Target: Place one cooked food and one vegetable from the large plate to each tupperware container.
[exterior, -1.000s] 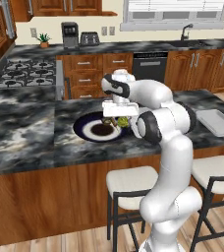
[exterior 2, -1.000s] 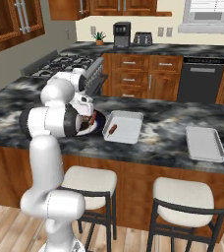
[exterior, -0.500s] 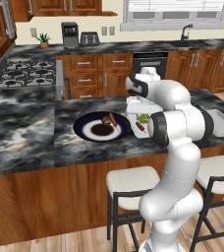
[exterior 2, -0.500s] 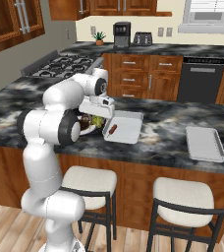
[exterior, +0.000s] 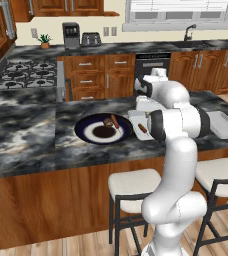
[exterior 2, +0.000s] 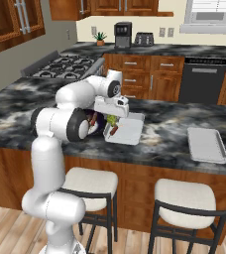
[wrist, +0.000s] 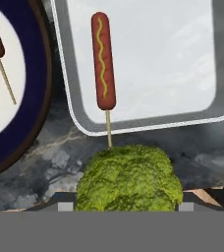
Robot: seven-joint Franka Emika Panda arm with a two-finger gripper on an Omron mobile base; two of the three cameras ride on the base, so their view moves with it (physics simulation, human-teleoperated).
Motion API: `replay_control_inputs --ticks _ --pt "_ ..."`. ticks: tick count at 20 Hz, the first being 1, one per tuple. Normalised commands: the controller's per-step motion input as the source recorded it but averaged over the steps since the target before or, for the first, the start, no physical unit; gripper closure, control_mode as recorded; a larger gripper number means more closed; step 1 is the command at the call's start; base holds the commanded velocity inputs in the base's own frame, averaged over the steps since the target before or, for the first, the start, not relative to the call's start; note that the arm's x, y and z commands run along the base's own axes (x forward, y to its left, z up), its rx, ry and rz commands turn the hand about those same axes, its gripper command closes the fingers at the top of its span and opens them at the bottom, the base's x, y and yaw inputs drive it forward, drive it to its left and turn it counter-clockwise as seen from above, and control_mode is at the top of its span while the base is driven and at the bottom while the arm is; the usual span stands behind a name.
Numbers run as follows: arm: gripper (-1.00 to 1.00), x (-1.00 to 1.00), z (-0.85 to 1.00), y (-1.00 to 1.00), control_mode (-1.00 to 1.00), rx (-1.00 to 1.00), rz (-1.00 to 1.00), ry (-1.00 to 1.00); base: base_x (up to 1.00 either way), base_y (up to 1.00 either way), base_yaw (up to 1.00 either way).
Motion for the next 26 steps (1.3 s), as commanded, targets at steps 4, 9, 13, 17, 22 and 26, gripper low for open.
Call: replay_control_inputs --ticks 4,9,13,17,22,26 --pt "1.0 0.67 -0.31 -0.09 -1.0 -0.01 0.0 -0.01 0.0 0.0 0.0" --pt "1.0 0.32 -0.63 -0.01 -1.0 -0.03 -0.05 -0.05 0.0 0.0 0.0" --pt "1.0 0.01 -0.74 -0.15 -1.0 -0.01 -0.1 -0.09 0.0 0.0 0.0" --pt "1.0 0.08 -0.73 0.0 -1.0 0.0 -0.11 -0.13 0.0 0.0 0.0" --pt "1.0 0.44 -0.47 -0.02 -1.0 0.01 -0.03 -0.22 0.0 0.0 0.0" --pt "1.0 0.34 -0.47 0.0 -1.0 0.0 -0.02 -0.18 0.0 0.0 0.0"
